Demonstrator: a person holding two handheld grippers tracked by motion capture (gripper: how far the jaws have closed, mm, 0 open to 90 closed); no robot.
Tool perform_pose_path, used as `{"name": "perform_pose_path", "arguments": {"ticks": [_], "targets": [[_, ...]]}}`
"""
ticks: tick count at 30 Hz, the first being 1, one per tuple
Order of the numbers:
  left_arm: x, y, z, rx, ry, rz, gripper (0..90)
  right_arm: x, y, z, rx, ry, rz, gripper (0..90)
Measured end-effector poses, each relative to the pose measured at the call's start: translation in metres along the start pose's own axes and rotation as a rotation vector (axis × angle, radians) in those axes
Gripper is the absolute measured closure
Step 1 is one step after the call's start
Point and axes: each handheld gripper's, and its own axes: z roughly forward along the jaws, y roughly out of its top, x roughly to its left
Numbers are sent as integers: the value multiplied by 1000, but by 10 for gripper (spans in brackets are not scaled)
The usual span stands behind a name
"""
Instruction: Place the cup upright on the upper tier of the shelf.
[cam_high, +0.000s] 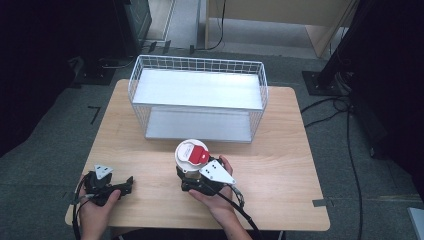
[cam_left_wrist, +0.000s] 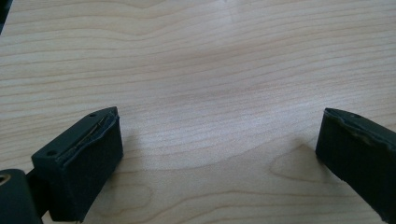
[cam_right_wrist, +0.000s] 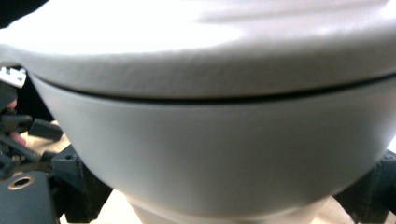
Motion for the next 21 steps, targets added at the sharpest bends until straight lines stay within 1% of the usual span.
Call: {"name": "perform_pose_path", "arguments": {"ticks": [4,9,16,21], "targets": [[0,0,0,1,0,2,9,-1,11,-3,-16,-15,-9,85],[0,0,0,1,1,3,9,0,23,-4,-38,-30,-41,85],[0,0,0,2,0,4,9,-3,43,-7,-75,-51,-40,86],[0,0,0,4,1,6,9,-8,58,-10,-94,-72,-52,86]]}}
